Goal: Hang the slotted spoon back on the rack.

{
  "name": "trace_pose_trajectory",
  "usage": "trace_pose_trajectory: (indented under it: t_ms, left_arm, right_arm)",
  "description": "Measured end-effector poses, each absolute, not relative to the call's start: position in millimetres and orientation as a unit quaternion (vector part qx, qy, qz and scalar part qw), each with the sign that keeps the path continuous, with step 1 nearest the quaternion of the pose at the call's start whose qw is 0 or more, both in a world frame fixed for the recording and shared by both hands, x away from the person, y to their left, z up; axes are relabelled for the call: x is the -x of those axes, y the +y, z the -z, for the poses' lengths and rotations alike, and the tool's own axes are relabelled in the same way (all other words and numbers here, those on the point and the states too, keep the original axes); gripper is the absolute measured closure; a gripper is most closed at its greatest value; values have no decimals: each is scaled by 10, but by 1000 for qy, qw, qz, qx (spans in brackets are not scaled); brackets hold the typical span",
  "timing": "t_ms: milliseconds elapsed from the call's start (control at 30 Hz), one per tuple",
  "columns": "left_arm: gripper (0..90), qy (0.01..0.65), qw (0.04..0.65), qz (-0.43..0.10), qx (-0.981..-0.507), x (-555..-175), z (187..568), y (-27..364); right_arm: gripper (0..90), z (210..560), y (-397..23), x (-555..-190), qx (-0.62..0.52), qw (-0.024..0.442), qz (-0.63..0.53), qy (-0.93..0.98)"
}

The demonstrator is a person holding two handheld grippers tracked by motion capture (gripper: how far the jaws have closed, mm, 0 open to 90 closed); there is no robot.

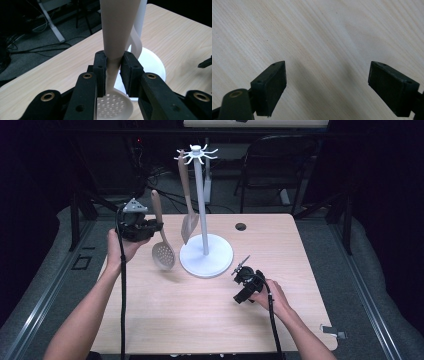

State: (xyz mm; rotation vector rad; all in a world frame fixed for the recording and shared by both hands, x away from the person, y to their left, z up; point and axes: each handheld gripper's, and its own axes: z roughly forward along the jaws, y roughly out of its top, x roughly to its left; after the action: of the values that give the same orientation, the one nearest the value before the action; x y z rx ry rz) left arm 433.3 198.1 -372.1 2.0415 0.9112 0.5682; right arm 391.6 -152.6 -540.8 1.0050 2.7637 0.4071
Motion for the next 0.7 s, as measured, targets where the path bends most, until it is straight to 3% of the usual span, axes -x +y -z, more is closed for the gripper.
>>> trace_pose_trajectory:
  t_ms: [700]
  left_arm:
    - [750,322,419,-217,-821,-4339,3395,1677]
  right_arm:
    - [134,5390,-1541,-3914,-340,87,-150,924]
